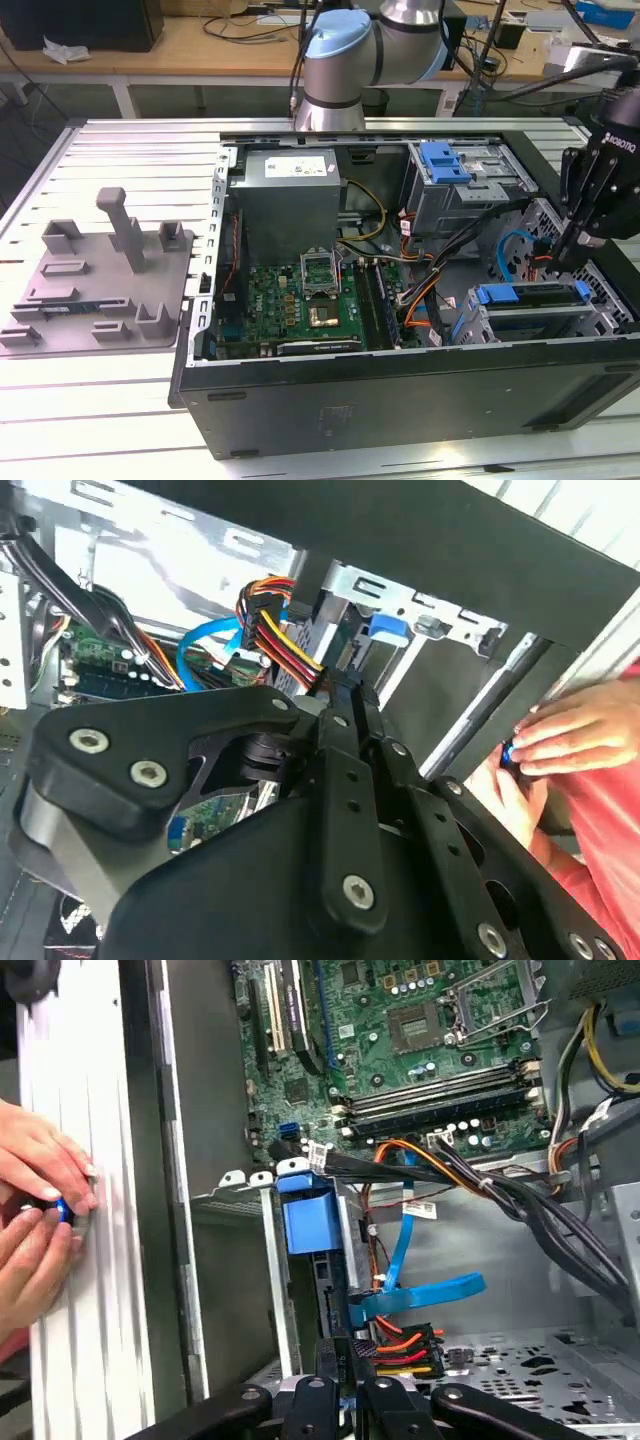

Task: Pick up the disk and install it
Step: 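Insert the first disk wire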

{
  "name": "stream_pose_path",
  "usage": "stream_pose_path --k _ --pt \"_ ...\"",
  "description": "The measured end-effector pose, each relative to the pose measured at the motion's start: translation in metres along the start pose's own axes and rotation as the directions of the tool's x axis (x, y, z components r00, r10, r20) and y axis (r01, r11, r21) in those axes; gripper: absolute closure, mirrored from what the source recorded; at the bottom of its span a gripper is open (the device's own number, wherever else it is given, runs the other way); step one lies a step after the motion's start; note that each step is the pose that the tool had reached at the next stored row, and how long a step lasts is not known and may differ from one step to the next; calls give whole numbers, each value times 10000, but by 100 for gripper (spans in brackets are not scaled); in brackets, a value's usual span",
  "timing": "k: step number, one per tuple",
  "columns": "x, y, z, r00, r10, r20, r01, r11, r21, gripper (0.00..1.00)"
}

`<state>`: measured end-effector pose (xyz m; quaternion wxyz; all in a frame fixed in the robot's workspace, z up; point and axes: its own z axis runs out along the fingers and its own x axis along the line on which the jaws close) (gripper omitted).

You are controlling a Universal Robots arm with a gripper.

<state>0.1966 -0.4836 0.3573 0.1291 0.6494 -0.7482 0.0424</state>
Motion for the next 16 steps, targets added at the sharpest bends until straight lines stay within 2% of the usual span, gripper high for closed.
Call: stream_pose_path --k 1,2,4,5,7,10,13,16 --pt "148 14 40 9974 -363 621 362 9993 36 84" --pt "201 17 54 9950 -612 794 605 9981 107 84" --pt "202 18 54 9949 -622 792 615 9980 110 84" --pt "233 15 61 9945 -650 823 641 9979 136 84" --pt "245 34 76 9941 -676 853 654 9975 286 84" --pt "245 56 90 9935 -747 864 717 9967 379 84" --pt "242 65 102 9913 -1021 831 984 9940 467 84" --pt "239 66 104 9854 -1524 761 1481 9872 588 84"
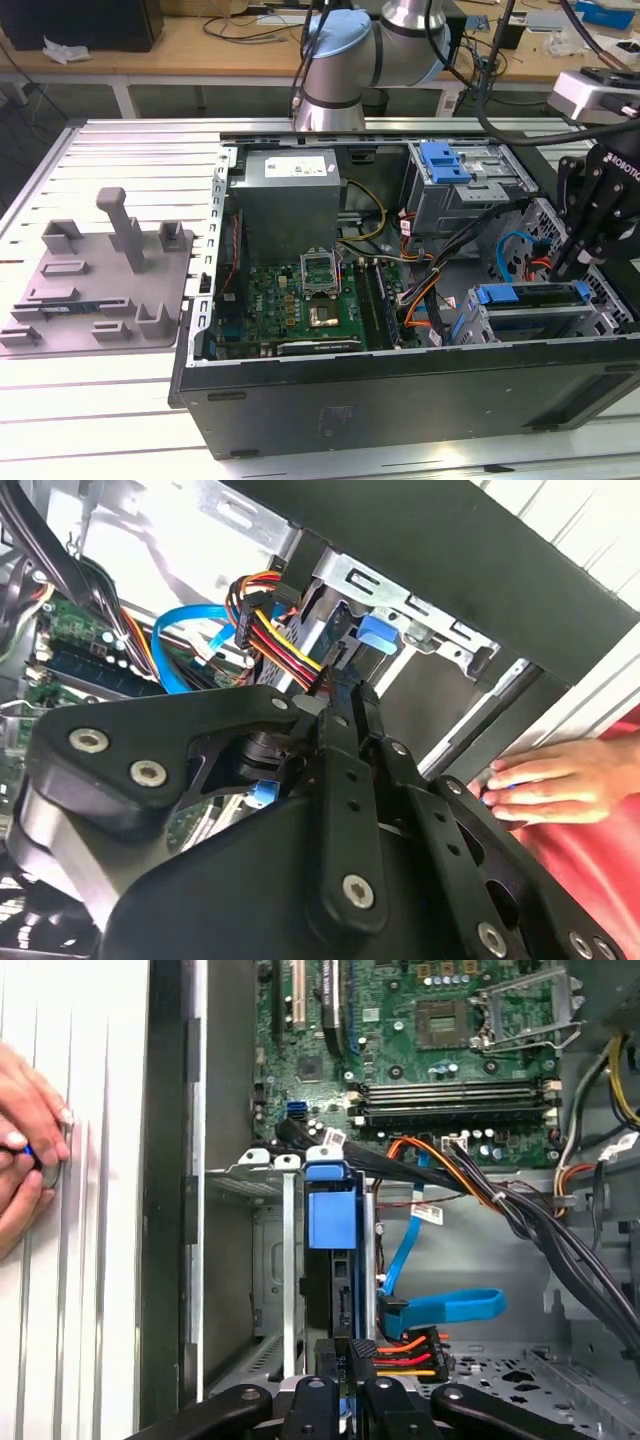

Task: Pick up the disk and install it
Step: 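Insert the first disk wire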

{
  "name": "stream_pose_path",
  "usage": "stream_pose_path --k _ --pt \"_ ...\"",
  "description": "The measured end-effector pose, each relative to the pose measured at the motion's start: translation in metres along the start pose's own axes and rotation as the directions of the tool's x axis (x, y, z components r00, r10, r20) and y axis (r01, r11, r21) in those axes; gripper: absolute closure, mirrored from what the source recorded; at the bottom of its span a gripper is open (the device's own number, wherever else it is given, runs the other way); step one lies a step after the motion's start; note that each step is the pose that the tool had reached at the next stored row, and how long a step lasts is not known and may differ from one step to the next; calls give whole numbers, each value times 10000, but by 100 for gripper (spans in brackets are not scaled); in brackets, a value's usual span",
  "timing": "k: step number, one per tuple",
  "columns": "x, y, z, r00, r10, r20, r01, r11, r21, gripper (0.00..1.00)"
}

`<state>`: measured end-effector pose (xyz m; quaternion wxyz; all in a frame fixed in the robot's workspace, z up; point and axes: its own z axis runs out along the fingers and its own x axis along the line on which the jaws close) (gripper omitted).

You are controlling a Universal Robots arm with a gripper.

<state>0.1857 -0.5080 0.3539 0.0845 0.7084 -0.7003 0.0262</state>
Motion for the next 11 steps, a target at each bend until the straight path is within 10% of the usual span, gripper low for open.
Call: stream_pose_path --k 11 --pt "-1 27 2 9988 -486 29 486 9988 90 84"
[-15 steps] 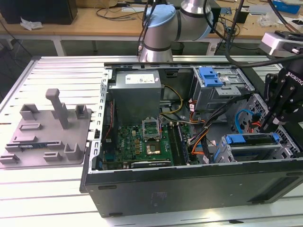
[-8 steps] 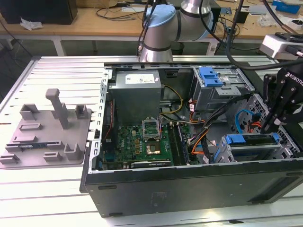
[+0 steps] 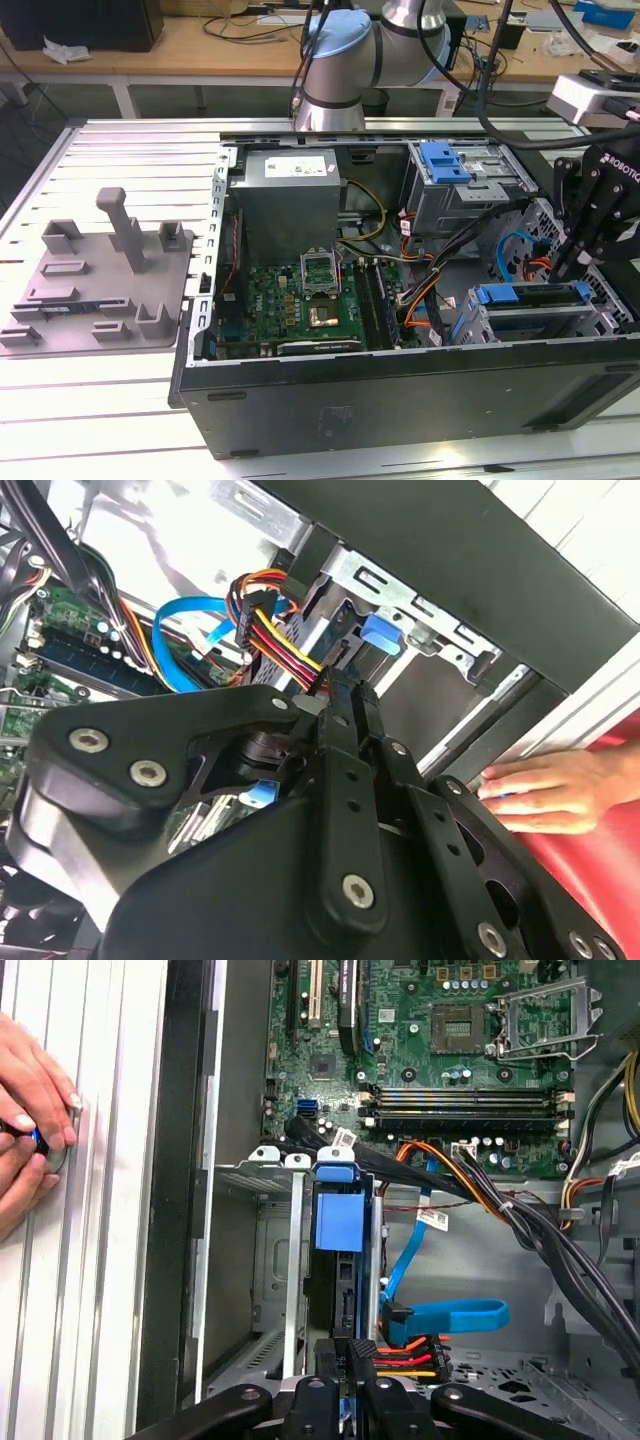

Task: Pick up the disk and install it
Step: 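Insert the first disk wire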

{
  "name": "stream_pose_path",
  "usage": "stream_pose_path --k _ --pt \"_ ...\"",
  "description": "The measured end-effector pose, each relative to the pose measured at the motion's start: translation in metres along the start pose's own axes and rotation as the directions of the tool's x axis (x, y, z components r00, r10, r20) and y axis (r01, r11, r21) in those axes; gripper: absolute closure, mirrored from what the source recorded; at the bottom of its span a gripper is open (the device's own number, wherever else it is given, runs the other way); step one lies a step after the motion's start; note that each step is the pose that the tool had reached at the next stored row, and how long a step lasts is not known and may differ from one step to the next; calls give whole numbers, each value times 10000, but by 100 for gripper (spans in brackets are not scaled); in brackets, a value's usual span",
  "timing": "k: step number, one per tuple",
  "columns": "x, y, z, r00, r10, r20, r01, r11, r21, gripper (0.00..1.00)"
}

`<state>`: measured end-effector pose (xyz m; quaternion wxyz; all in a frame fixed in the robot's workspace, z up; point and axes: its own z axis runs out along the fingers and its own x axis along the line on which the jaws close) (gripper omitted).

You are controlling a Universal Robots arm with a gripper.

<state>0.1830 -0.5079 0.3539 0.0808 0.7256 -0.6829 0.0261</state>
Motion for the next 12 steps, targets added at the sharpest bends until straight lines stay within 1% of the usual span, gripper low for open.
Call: stream_pose_path --k 2,4,7,8,9,11,12 --pt "0 7 1 9998 -131 117 130 9999 70 84" --pt "-1 19 2 9997 -139 186 137 9998 122 84" --pt "7 32 3 9994 -144 324 138 9997 191 84" --pt "15 32 4 9993 -146 358 139 9997 199 84" --pt "43 34 9 9990 -149 417 140 9997 205 84" --pt "76 36 14 9988 -153 470 143 9997 209 84" --pt "85 37 16 9986 -156 510 145 9997 215 84"
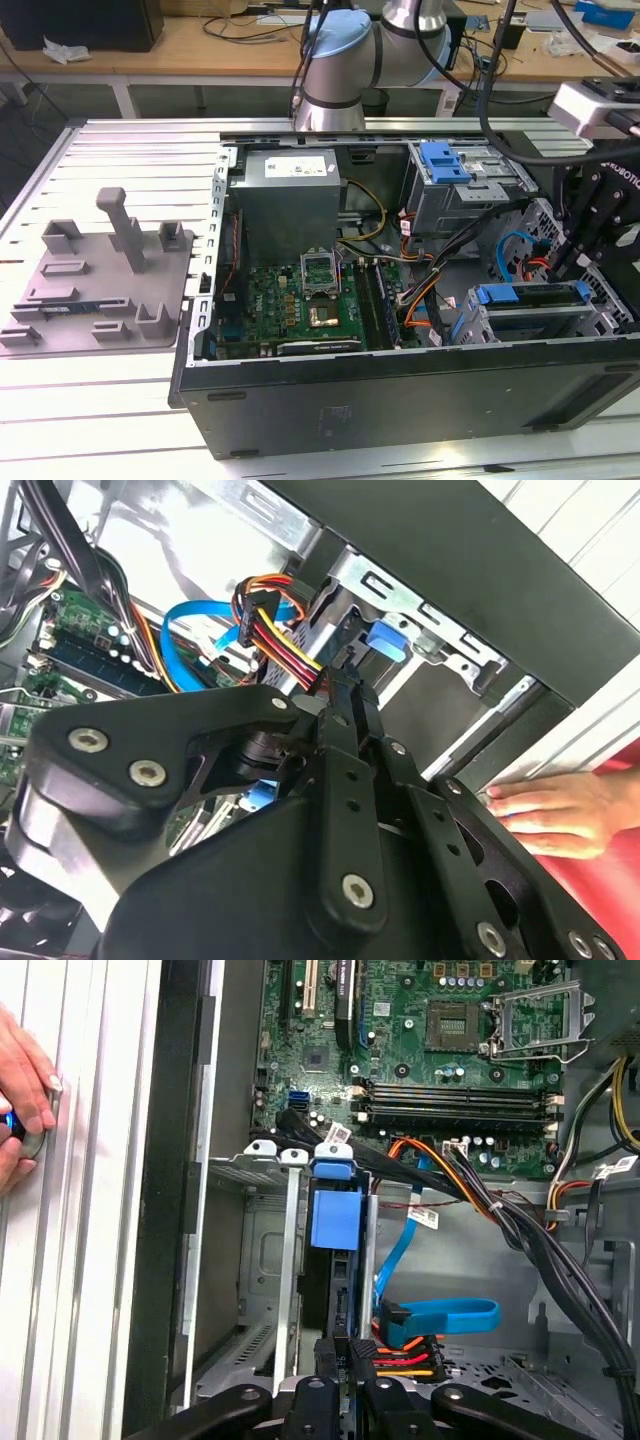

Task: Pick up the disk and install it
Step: 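Insert the first disk wire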

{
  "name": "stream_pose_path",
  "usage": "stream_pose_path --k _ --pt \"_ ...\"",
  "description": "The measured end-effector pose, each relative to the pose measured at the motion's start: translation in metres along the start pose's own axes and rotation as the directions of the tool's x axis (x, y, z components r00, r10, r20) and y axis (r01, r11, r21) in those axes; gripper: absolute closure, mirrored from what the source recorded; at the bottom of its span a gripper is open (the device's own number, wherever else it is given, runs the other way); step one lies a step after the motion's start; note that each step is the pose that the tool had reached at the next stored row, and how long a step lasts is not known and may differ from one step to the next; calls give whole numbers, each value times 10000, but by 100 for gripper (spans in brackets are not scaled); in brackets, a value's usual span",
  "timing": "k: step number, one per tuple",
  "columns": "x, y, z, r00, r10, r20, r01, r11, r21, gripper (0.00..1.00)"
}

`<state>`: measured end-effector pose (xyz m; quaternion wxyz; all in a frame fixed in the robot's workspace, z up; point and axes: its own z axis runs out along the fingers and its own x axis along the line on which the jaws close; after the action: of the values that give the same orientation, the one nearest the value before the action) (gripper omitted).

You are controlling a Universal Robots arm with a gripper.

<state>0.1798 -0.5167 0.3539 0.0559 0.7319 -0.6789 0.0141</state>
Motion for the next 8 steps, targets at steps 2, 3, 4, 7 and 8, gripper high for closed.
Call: stream_pose_path --k 2,3,4,7,8 --pt "12 2 1 10000 -4 92 4 10000 18 84" --pt "21 3 3 9999 -8 165 7 10000 34 84" --pt "25 3 2 9998 -9 177 9 10000 36 84" --pt "26 4 3 9998 -7 178 7 10000 36 84" --pt "26 8 3 9998 -6 179 5 10000 36 84"
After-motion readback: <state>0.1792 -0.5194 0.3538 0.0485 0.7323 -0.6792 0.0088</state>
